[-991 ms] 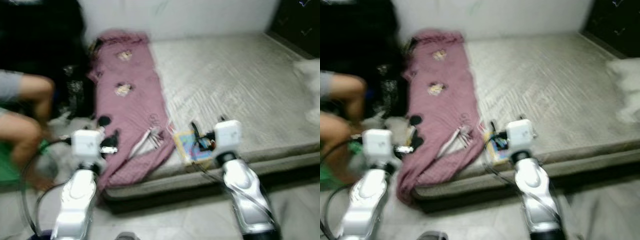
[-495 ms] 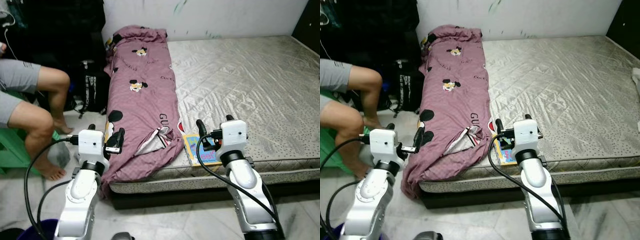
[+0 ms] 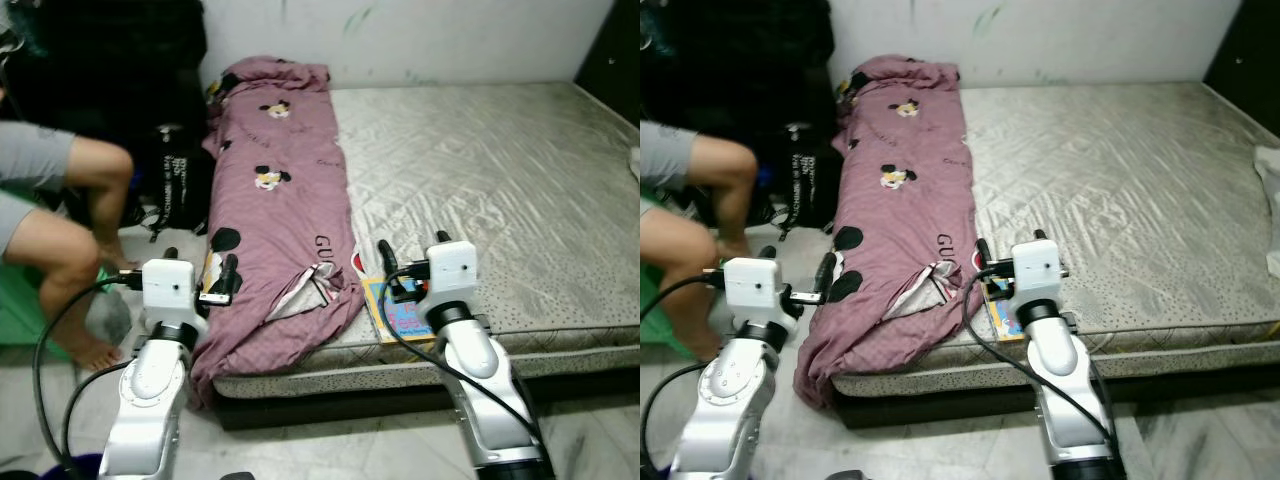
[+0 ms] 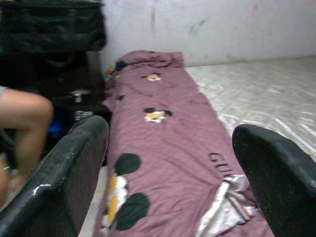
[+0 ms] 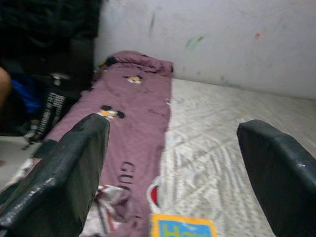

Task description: Clean up the room

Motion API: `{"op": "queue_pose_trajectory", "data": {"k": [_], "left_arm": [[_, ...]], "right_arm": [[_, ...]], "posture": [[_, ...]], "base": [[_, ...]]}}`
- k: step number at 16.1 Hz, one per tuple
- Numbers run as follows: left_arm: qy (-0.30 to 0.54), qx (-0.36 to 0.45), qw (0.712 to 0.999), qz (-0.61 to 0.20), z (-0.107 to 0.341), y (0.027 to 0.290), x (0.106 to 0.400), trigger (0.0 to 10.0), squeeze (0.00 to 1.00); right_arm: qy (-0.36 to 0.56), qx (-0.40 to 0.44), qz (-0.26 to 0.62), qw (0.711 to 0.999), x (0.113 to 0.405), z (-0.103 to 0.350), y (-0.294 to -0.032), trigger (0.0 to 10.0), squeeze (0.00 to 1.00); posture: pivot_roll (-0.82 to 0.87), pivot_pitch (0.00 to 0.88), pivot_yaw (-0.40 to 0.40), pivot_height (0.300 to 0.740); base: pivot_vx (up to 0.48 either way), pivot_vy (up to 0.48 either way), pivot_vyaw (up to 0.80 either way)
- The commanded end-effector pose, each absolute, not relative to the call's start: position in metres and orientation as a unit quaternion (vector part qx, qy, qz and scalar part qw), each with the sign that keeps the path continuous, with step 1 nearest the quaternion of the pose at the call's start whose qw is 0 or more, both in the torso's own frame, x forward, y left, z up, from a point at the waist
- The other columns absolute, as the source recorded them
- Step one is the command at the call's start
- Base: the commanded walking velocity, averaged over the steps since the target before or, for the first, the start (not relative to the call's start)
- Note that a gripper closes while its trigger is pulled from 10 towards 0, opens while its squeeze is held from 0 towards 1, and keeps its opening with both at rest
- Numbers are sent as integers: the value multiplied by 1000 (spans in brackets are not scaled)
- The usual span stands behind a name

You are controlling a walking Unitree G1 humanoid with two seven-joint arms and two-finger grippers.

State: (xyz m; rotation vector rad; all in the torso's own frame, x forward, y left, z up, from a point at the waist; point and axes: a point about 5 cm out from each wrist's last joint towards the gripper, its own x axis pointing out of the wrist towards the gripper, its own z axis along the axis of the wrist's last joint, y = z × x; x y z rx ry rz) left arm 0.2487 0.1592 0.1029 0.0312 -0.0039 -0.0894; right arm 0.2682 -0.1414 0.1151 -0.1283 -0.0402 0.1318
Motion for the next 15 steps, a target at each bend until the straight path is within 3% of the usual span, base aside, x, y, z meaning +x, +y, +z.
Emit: {"op": "queue_pose_trajectory", "data": {"k": [1,7,13,15], "left_arm": [[-8,17,999,-44,106,163,249,10000,0],[-7,17,999,-44,105,163,249,10000,0],[-1,31,999,-43,104,162,249,10000,0],[-2,34,998,-44,104,162,250,10000,0]], "right_arm": [[-20,-60,68,996,270,116,-140,10000,0],[-18,-61,67,996,271,116,-140,10000,0],[-17,-63,70,995,271,115,-140,10000,0],[-17,-64,70,995,272,115,-139,10000,0]], "posture": [[13,0,-16,740],[12,0,-14,740],[15,0,-14,740],[14,0,-14,740]], "base": [[368,0,0],[381,0,0],[0,0,0],[0,0,656]]}}
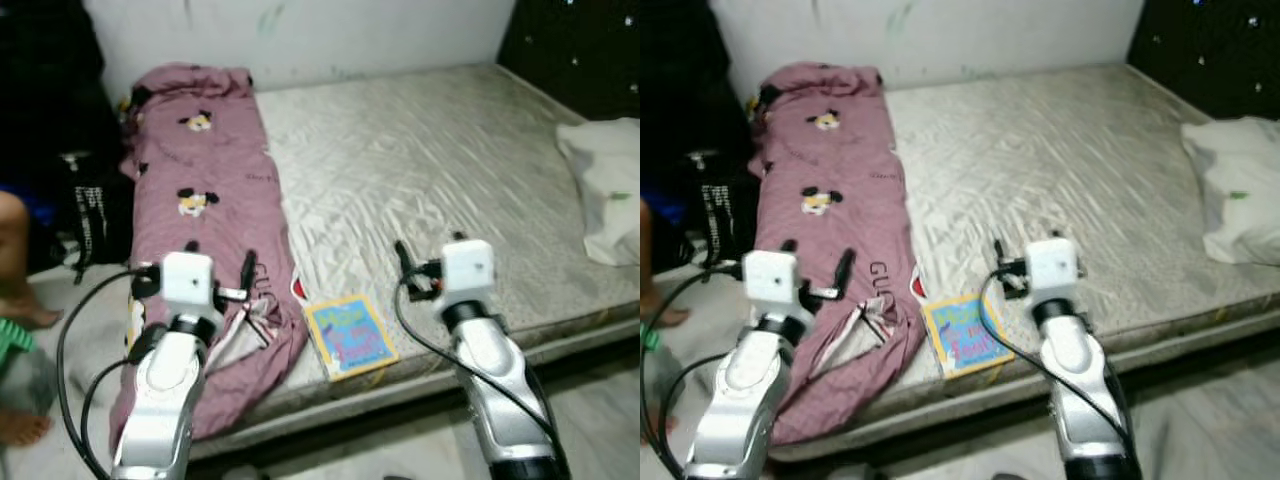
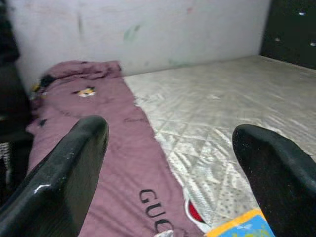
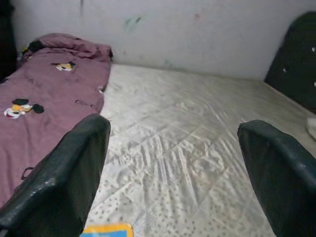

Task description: Clean up the room

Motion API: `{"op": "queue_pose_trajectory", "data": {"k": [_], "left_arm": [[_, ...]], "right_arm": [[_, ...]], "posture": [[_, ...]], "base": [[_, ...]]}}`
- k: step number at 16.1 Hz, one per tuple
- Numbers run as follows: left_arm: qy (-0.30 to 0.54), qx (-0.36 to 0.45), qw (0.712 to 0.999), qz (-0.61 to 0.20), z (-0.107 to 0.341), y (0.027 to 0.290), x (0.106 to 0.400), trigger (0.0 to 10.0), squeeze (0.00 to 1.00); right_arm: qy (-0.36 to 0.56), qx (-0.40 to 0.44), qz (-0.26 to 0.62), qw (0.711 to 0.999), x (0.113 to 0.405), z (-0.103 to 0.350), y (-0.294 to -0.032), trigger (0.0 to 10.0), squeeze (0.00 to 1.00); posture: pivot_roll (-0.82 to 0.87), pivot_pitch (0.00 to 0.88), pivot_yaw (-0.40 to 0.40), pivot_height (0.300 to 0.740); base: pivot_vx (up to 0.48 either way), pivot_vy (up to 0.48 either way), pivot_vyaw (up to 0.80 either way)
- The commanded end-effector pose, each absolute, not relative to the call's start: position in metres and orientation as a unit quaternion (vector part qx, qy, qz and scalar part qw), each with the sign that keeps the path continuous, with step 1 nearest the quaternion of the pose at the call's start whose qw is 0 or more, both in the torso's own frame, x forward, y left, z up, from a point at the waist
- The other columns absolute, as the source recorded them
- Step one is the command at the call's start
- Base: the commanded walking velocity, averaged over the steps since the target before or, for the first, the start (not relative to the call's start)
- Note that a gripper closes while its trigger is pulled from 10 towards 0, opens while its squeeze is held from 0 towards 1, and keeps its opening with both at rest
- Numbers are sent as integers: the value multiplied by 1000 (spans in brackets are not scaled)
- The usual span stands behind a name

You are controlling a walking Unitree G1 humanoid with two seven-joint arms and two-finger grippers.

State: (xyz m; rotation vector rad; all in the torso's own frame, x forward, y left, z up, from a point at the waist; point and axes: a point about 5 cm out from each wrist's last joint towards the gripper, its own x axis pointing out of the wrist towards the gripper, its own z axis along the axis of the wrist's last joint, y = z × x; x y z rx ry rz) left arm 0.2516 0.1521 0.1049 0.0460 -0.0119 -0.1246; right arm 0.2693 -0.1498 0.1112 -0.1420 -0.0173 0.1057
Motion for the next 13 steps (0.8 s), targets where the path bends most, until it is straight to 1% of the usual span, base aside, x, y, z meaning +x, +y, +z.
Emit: {"op": "queue_pose_trajectory", "data": {"k": [1,7,12,13], "left_arm": [[-3,35,998,-44,104,162,250,10000,0],[-6,45,998,-47,105,161,251,10000,0],[-5,47,998,-46,104,161,252,10000,0],[-5,47,998,-46,104,161,252,10000,0]], "right_arm": [[-17,-64,70,995,272,115,-139,10000,0],[-14,-66,68,995,273,114,-139,10000,0],[-11,-63,67,996,274,113,-139,10000,0],[-11,-63,67,996,274,113,-139,10000,0]], "posture": [[14,0,-14,740],[15,0,-12,740],[15,0,-12,740],[15,0,-12,740]], "base": [[0,0,800],[0,0,761],[0,0,0],[0,-259,0]]}}
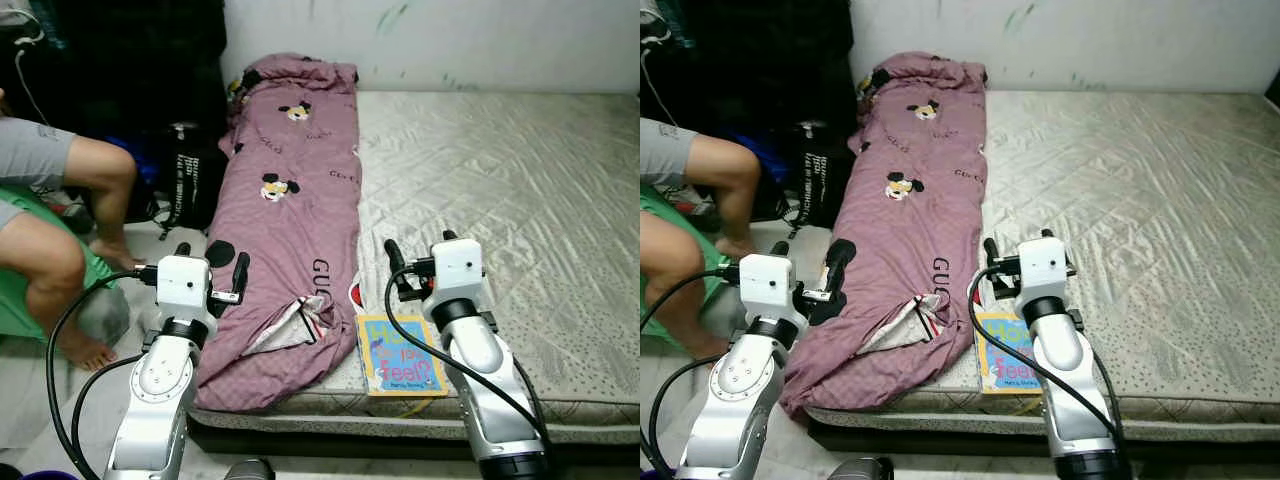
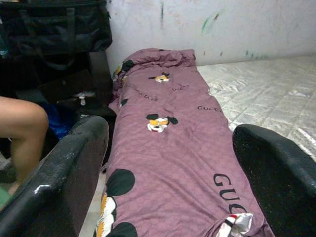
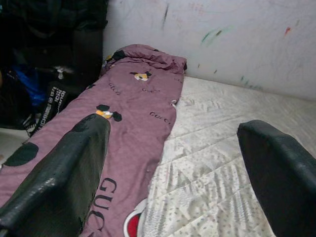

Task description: Clean up the room

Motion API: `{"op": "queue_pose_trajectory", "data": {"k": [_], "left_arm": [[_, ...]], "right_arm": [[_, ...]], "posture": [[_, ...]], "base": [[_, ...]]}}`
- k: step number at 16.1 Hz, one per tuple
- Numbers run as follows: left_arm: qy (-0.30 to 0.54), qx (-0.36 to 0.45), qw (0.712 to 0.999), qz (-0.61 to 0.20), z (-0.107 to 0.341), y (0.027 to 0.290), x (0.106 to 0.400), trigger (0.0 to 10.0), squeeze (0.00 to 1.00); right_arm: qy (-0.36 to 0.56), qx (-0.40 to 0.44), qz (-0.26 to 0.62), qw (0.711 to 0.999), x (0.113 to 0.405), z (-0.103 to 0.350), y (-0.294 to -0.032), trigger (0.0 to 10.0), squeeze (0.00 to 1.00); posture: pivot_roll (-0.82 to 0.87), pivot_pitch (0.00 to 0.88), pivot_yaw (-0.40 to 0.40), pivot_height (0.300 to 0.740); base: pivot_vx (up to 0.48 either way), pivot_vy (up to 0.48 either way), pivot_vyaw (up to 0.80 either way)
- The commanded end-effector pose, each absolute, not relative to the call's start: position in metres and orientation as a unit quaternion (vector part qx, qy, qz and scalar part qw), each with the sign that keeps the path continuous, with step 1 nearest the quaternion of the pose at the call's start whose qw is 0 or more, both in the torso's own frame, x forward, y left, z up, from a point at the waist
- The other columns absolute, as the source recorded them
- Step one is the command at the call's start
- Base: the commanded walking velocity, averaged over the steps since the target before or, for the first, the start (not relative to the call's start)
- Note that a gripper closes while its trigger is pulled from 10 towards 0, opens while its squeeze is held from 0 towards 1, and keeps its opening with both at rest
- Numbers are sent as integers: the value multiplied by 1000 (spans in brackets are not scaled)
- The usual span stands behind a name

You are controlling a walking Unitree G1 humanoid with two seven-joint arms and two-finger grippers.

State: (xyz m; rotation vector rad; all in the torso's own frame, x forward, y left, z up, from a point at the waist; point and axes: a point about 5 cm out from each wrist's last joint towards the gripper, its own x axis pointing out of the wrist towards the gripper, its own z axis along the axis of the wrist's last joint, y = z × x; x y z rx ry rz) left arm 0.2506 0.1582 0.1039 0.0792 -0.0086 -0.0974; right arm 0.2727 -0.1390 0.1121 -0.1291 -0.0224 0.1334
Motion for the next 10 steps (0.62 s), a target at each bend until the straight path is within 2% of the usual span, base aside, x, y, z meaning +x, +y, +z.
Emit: {"op": "queue_pose_trajectory", "data": {"k": [1,6,8,10], "left_arm": [[-5,47,998,-45,104,161,252,10000,0],[-5,45,998,-43,104,161,253,10000,0],[-6,45,998,-44,104,161,253,10000,0],[-6,46,998,-45,104,161,253,10000,0]], "right_arm": [[-11,-63,67,996,274,113,-139,10000,0],[-11,-66,66,996,275,112,-139,10000,0],[-12,-69,69,995,275,113,-138,10000,0],[-10,-68,70,995,276,112,-138,10000,0]], "posture": [[15,0,-11,740],[13,0,-10,740],[13,0,-9,740],[14,0,-11,740]], "base": [[0,-259,0],[0,-262,0],[0,-259,688],[0,0,688]]}}
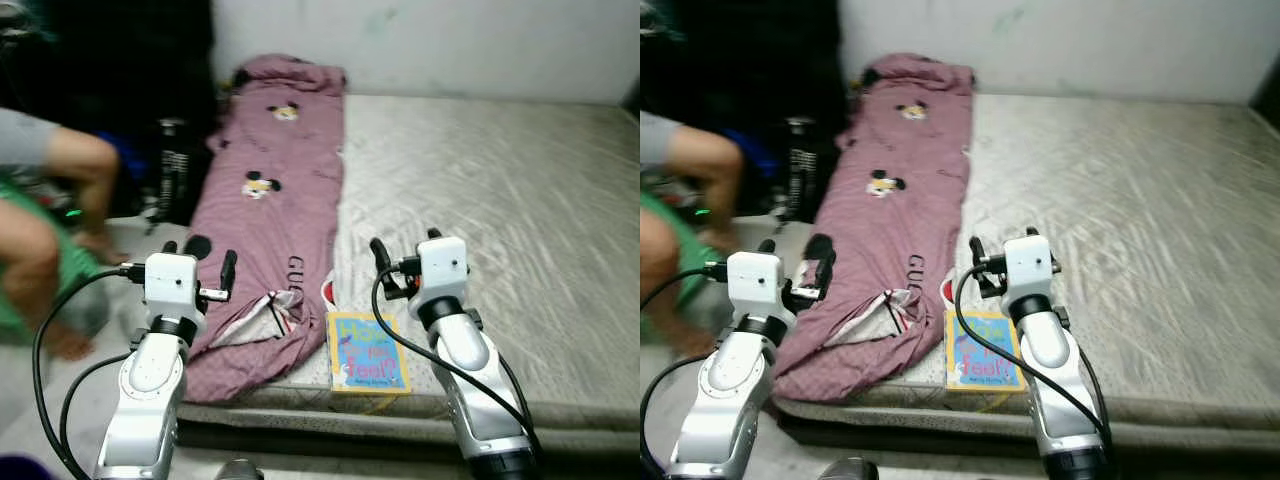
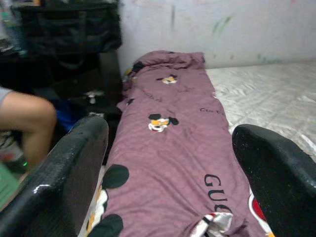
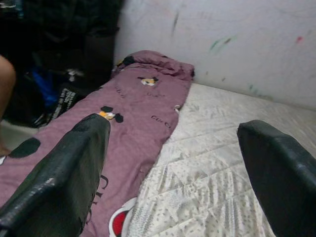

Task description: Clean up the room

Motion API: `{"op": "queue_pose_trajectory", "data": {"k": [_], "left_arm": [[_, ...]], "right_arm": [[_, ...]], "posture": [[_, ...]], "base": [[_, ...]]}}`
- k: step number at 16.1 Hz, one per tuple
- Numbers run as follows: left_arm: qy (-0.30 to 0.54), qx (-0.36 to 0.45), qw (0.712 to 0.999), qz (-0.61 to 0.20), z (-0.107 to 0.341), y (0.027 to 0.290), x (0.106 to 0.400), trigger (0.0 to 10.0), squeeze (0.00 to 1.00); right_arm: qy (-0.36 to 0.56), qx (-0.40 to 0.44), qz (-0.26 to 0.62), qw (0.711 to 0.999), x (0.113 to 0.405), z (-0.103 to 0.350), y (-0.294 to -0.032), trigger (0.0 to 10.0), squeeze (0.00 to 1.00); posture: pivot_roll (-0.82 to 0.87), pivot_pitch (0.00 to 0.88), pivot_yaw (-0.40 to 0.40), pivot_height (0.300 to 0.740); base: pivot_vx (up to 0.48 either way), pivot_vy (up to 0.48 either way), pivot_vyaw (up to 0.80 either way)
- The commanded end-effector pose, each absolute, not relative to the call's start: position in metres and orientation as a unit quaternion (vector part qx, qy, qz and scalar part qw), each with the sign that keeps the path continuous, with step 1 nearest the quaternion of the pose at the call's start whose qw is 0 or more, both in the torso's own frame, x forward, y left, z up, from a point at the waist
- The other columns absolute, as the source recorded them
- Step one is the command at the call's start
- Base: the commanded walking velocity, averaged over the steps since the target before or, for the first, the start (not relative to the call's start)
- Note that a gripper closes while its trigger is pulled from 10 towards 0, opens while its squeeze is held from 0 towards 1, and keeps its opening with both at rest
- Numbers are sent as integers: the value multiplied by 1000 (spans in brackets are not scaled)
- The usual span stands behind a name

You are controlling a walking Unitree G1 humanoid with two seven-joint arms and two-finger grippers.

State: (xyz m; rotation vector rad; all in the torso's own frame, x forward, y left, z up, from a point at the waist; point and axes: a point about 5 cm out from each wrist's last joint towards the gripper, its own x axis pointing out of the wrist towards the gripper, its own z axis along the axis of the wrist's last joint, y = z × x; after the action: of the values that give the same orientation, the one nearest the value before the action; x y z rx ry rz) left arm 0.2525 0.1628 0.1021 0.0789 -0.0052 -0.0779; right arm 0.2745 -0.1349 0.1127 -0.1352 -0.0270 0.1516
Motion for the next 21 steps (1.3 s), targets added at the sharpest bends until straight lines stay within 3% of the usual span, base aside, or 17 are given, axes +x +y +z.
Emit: {"op": "queue_pose_trajectory", "data": {"k": [1,8,21], "left_arm": [[-6,46,998,-46,104,161,253,10000,0],[-5,46,998,-48,103,160,253,10000,0],[-6,45,998,-49,103,159,254,10000,0]], "right_arm": [[-8,-67,71,995,276,111,-138,10000,0],[-4,-68,73,995,276,110,-138,10000,0],[-1,-67,72,995,277,109,-138,10000,0]], "posture": [[14,0,-12,740],[14,0,-12,740],[12,0,-13,740]], "base": [[0,0,0],[0,0,0],[0,-310,0]]}}
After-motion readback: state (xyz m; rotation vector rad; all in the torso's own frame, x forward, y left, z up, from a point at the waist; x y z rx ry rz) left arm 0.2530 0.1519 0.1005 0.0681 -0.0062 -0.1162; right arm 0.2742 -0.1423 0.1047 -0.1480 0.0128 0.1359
